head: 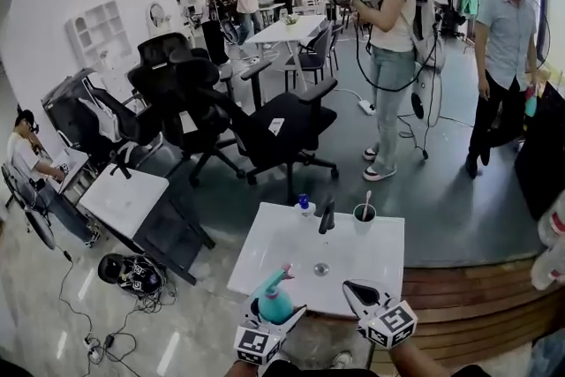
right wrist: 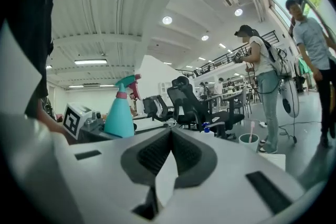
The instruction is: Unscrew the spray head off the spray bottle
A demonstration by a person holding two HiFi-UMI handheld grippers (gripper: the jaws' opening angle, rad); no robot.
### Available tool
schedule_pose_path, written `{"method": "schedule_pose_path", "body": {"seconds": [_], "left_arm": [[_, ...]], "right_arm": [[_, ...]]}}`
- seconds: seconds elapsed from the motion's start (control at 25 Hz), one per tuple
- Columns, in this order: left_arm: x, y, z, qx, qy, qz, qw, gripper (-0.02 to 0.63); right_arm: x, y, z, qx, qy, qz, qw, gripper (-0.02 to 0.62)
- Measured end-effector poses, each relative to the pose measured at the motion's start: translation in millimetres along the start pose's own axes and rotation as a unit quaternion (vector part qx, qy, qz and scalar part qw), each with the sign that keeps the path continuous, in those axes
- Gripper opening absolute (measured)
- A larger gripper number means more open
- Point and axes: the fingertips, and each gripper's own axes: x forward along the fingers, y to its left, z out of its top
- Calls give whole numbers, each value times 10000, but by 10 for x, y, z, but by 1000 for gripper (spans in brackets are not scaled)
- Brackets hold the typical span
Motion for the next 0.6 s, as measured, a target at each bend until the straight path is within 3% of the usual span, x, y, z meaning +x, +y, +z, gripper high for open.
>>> {"method": "schedule_pose_path", "body": {"seconds": [0.32,0.6], "left_arm": [[378,380,-45,102,-42,-465,9989,465],[625,755,128,337,-47,-628,9974,465]], "right_arm": [[429,21,246,83,-277,-111,9995,5],[750,287,764,163,-982,-30,9950,5]]}}
